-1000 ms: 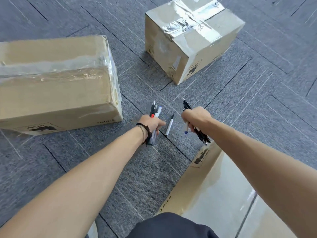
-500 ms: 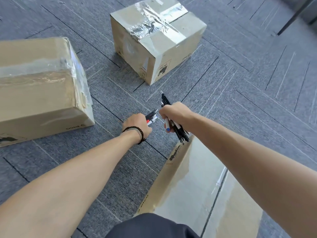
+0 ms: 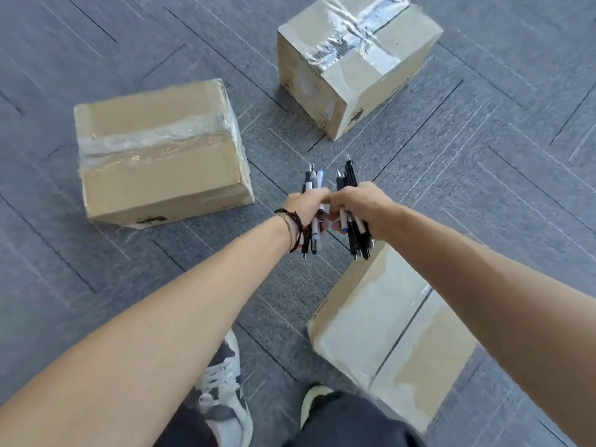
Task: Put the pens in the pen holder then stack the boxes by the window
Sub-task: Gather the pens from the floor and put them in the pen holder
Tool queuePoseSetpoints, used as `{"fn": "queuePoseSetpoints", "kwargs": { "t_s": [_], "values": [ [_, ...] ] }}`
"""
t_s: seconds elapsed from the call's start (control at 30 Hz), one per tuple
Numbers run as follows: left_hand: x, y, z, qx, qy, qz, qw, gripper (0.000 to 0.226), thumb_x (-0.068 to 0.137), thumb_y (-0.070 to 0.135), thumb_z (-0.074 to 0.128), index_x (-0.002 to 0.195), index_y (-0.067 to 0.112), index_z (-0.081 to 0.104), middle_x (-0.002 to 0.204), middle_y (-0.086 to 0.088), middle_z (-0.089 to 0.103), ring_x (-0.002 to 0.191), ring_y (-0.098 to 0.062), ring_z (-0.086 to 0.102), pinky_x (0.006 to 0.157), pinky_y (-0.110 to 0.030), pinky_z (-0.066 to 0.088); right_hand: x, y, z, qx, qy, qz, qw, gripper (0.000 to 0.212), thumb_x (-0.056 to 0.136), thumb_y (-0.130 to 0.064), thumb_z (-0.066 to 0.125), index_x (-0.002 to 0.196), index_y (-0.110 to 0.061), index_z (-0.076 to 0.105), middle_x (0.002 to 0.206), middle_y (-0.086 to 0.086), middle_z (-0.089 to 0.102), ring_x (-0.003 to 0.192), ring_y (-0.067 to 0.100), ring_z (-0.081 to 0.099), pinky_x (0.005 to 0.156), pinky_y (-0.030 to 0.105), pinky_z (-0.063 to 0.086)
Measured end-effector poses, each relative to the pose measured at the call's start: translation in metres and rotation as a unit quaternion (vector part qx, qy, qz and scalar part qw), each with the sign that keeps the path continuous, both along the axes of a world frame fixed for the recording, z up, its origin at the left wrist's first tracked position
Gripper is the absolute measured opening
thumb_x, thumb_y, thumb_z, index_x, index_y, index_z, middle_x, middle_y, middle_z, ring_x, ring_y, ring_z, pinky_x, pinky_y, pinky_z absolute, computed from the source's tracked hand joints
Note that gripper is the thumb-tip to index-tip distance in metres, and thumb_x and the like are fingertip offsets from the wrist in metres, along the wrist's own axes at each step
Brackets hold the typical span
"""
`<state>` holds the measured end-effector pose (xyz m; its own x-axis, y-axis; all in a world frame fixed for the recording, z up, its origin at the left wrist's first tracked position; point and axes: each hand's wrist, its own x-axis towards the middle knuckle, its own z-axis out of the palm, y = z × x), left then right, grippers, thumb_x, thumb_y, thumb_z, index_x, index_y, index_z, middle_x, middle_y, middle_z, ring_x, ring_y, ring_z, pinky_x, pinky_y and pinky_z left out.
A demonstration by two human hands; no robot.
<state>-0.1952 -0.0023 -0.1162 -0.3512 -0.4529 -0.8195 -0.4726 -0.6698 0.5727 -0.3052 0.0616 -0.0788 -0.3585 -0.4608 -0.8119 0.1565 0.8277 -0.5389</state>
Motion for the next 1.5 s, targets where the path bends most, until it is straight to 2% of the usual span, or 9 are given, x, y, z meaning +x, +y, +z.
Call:
{"fn": "queuePoseSetpoints", "kwargs": {
  "t_s": [0.1,0.27,0.37,0.5,0.73,0.93,1.03,1.3,1.5],
  "values": [
    [0.015,0.003,0.076,0.043,0.006,0.016,0.999,0.007,0.08,0.007,0.061,0.081,0.003,0.056,0.061,-0.012,0.057,0.04,-0.019,0.053,0.043,-0.024,0.048,0.008,0.007,0.074,0.0,-0.002,0.01,1.0,0.006,0.079,0.009,0.06,0.076,0.005,0.063,0.066,0.015,0.065,0.049,0.021,0.058,0.047,0.028,0.048],
    [0.025,0.014,0.222,0.079,0.039,0.052,0.995,0.011,0.081,-0.006,0.051,0.078,0.004,0.047,0.058,-0.013,0.05,0.044,-0.023,0.055,0.053,-0.032,0.055,0.012,0.031,0.214,-0.031,-0.042,-0.03,0.998,0.007,0.086,0.008,0.065,0.085,0.001,0.063,0.062,0.009,0.054,0.047,0.02,0.054,0.048,0.03,0.048],
    [0.023,0.022,0.323,0.023,0.01,-0.003,1.0,0.008,0.086,-0.004,0.056,0.085,0.002,0.052,0.06,-0.012,0.051,0.043,-0.021,0.054,0.046,-0.028,0.053,0.007,0.045,0.311,-0.061,-0.055,-0.071,0.994,0.01,0.085,0.011,0.068,0.084,0.002,0.067,0.055,0.008,0.048,0.039,0.016,0.05,0.045,0.028,0.049],
    [0.018,0.042,0.442,-0.121,-0.058,-0.11,0.985,0.021,0.082,0.004,0.074,0.071,0.011,0.058,0.056,-0.003,0.053,0.046,-0.018,0.05,0.05,-0.025,0.045,0.0,0.07,0.426,-0.091,-0.031,-0.108,0.989,0.009,0.084,0.01,0.068,0.081,0.001,0.069,0.049,0.006,0.044,0.04,0.019,0.043,0.041,0.023,0.042],
    [-0.004,0.076,0.585,-0.214,-0.04,-0.176,0.96,0.02,0.073,-0.007,0.065,0.068,0.009,0.055,0.058,-0.007,0.049,0.049,-0.02,0.043,0.05,-0.025,0.038,-0.008,0.115,0.56,-0.099,0.048,-0.171,0.979,0.011,0.075,-0.003,0.069,0.072,0.007,0.068,0.049,0.009,0.044,0.04,0.019,0.038,0.043,0.025,0.033],
    [-0.045,0.124,0.66,-0.257,0.055,-0.303,0.916,0.024,0.077,-0.008,0.063,0.067,0.01,0.051,0.055,0.002,0.041,0.049,-0.013,0.034,0.039,-0.018,0.026,-0.02,0.177,0.637,-0.091,0.151,-0.223,0.959,0.015,0.061,-0.007,0.059,0.057,-0.014,0.046,0.05,0.008,0.041,0.045,0.02,0.039,0.047,0.031,0.033],
    [-0.065,0.162,0.681,-0.267,0.092,-0.342,0.896,0.036,0.074,-0.006,0.064,0.06,0.017,0.041,0.053,0.005,0.036,0.053,-0.017,0.031,0.046,-0.026,0.025,-0.021,0.226,0.662,-0.077,0.164,-0.277,0.944,0.027,0.059,-0.006,0.055,0.048,-0.022,0.036,0.045,0.001,0.038,0.043,0.019,0.037,0.047,0.03,0.032],
    [-0.118,0.309,0.714,-0.245,0.159,-0.463,0.837,0.027,0.059,0.007,0.061,0.059,0.021,0.038,0.052,0.005,0.036,0.056,-0.017,0.034,0.057,-0.032,0.03,-0.023,0.403,0.706,-0.055,0.22,-0.398,0.889,0.033,0.064,0.0,0.052,0.05,-0.022,0.031,0.04,-0.005,0.032,0.039,0.018,0.033,0.045,0.027,0.03],
    [-0.156,0.484,0.727,-0.259,0.183,-0.546,0.775,0.022,0.055,0.012,0.057,0.058,0.021,0.038,0.05,0.006,0.037,0.056,-0.019,0.037,0.056,-0.034,0.033,-0.02,0.588,0.721,-0.054,0.23,-0.486,0.841,0.033,0.064,0.001,0.053,0.051,-0.02,0.032,0.045,-0.001,0.032,0.041,0.018,0.032,0.049,0.034,0.03]
  ]
}}
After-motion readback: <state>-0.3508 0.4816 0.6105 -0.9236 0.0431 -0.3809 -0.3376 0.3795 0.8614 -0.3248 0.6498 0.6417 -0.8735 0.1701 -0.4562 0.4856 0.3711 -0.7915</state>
